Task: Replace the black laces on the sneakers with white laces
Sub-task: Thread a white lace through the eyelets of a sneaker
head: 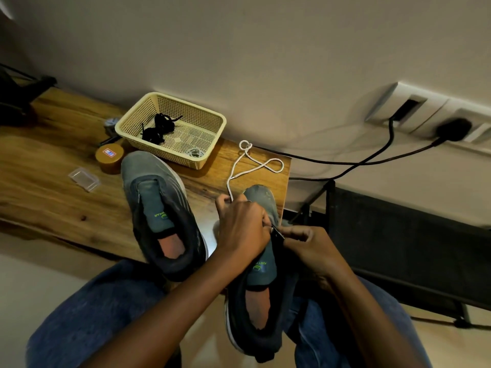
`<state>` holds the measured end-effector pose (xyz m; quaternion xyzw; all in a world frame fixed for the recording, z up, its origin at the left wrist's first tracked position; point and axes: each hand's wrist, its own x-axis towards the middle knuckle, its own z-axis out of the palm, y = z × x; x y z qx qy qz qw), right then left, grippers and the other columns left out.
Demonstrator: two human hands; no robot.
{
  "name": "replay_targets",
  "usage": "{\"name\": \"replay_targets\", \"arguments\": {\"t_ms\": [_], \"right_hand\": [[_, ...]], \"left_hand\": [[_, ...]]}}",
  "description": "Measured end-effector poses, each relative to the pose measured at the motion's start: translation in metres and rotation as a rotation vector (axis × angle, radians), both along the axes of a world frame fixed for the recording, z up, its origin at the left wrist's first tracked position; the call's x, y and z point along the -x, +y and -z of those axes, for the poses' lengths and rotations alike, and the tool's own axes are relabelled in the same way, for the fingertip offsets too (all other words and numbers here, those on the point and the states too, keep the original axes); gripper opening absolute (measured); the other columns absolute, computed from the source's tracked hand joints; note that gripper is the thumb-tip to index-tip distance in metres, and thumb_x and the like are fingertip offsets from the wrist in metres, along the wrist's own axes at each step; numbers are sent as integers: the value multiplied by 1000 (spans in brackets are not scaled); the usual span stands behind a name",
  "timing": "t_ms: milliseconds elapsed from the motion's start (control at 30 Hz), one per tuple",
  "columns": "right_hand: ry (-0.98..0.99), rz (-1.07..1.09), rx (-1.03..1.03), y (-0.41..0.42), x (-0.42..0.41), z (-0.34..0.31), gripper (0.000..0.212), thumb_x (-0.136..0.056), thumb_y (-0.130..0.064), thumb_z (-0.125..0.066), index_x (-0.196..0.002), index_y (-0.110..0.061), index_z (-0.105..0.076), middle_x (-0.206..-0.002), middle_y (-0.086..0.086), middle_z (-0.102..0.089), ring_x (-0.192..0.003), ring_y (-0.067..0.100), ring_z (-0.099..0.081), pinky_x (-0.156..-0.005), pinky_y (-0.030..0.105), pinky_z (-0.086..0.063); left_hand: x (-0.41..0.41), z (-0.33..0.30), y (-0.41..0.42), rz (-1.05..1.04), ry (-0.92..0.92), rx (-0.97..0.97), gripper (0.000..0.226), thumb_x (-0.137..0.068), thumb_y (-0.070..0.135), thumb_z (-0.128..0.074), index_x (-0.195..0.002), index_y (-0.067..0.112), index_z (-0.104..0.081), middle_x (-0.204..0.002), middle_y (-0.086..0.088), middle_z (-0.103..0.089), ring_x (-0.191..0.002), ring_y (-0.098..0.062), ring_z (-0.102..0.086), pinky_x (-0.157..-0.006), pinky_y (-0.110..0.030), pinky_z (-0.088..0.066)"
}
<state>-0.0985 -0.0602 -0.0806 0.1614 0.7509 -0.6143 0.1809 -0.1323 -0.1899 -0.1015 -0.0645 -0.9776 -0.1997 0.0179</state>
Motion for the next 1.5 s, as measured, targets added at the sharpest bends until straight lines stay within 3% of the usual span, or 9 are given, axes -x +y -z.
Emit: {"name": "replay_targets", "arguments": {"t_ms": [233, 467, 600, 733, 1000, 1267, 1500], "right_hand": [[26, -39, -63, 0, 3, 3, 44, -83, 15, -53, -80, -23, -74, -71, -3, -71, -62, 5, -62, -60, 18, -51], [30, -28, -74, 1, 4, 5, 34, -83, 14, -55, -93, -12, -75, -69, -5, -70, -59, 1, -60, -57, 14, -48], [44, -57, -112, 0, 6, 4, 42, -83, 12, -54, -76, -26, -73, -75, 2, -69, -63, 8, -57, -58, 21, -45], [57, -77, -133, 2, 7, 7, 49, -83, 12, -55, -71, -33, -73, -76, -3, -72, -74, 12, -63, -70, 31, -50], [90, -112, -219, 3, 7, 7, 55, -81, 9, -56, -60, -40, -70, -78, 2, -71, -72, 13, -59, -67, 30, -46], [109, -167, -334, 2, 8, 7, 36, -80, 4, -60, -73, -28, -75, -80, 11, -74, -68, 12, -63, -68, 41, -55], [104, -172, -399, 0, 8, 3, 26, -79, 4, -60, -87, -14, -78, -80, 11, -74, -66, 9, -62, -65, 36, -54]], "left_hand": [[7, 12, -9, 46, -80, -70, 9, -76, 48, -72, -78, 39, -72, -93, 13, -66, -111, -9, -44, -82, -26, -9], [13, 1, -16, 165, -44, 9, 21, -71, 54, -73, -83, 37, -74, -87, 13, -67, -102, -5, -47, -98, -34, -11], [15, 0, -18, 192, -39, 25, 19, -75, 51, -70, -85, 35, -73, -89, 13, -66, -103, -6, -44, -94, -33, -9], [15, 0, -20, 209, -32, 11, 16, -79, 46, -69, -88, 33, -73, -95, 13, -68, -106, -7, -43, -95, -33, -8], [11, 2, -16, 166, 36, 32, 12, -83, 43, -66, -86, 33, -71, -88, 17, -67, -103, -5, -47, -96, -34, -8], [16, 2, -19, 266, -16, 21, 20, -80, 48, -67, -91, 32, -72, -96, 15, -68, -105, -6, -45, -97, -34, -9], [19, 1, -21, 334, -32, -6, 21, -77, 48, -68, -91, 32, -72, -99, 15, -64, -109, -7, -40, -94, -31, -9]]}}
